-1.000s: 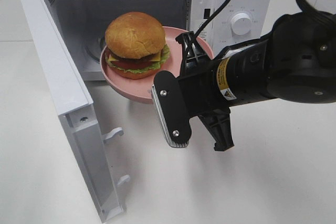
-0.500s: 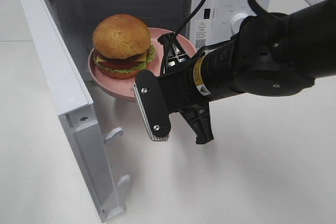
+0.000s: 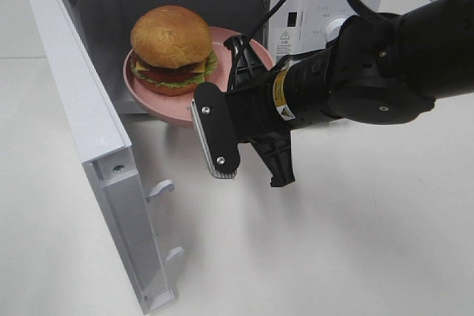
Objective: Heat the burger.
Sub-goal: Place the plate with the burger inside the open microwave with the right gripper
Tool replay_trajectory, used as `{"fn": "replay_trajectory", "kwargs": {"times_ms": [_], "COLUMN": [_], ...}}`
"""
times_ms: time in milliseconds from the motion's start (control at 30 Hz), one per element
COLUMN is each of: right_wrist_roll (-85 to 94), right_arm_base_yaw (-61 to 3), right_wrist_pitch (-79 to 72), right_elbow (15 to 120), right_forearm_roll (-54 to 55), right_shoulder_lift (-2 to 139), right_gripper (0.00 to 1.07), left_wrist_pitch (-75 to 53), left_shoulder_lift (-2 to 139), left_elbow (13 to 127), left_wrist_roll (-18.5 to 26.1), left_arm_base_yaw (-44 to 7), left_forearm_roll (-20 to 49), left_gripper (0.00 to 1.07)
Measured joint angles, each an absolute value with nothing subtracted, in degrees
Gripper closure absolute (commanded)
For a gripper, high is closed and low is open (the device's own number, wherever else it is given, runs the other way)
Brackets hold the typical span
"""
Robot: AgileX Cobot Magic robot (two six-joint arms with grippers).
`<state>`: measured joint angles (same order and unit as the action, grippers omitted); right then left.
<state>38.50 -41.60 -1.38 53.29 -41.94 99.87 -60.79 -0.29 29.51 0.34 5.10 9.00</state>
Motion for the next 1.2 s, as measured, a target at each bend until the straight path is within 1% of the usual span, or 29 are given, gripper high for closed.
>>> {"fn": "replay_trajectory", "kwargs": {"times_ms": [200,267,367,433,533,600,633,700,800,933,1200], "right_wrist_roll": [39.42,43.26,44.75,51.62,55.0,59.7,59.7,64.17,67.67,69.04,69.56], "right_arm_base_yaw": [-40.62,-40.39,-40.34,-40.11,-40.11,-40.11,-40.11,-40.11,-40.05,-40.05,-40.05], "right_wrist_pitch": [-1.38,-1.55,-1.38,0.0,1.03,2.81,2.81,4.3,6.82,9.22,8.82], "right_elbow": [53.57,54.14,54.49,55.75,56.72,58.79,58.79,60.96,62.97,65.15,67.44], "right_forearm_roll": [-41.42,-38.04,-36.5,-30.31,-27.16,-22.06,-22.06,-18.22,-15.24,-12.72,-12.38], "right_shoulder_lift": [100.1,101.7,102.27,103.93,104.45,105.14,105.14,106.05,107.37,109.26,111.1], "right_gripper": [1.04,1.04,1.04,1.04,1.04,1.05,1.05,1.04,1.04,1.05,1.04], "left_wrist_pitch": [-60.79,-60.79,-60.79,-60.79,-60.79,-60.79,-60.79,-60.79,-60.79,-60.79,-60.79], "left_shoulder_lift": [-0.29,-0.29,-0.29,-0.29,-0.29,-0.29,-0.29,-0.29,-0.29,-0.29,-0.29], "left_elbow": [29.51,29.51,29.51,29.51,29.51,29.51,29.51,29.51,29.51,29.51,29.51], "left_wrist_roll": [0.34,0.34,0.34,0.34,0.34,0.34,0.34,0.34,0.34,0.34,0.34], "left_arm_base_yaw": [5.1,5.1,5.1,5.1,5.1,5.1,5.1,5.1,5.1,5.1,5.1], "left_forearm_roll": [9.0,9.0,9.0,9.0,9.0,9.0,9.0,9.0,9.0,9.0,9.0], "left_gripper": [0.04,0.04,0.04,0.04,0.04,0.04,0.04,0.04,0.04,0.04,0.04]}}
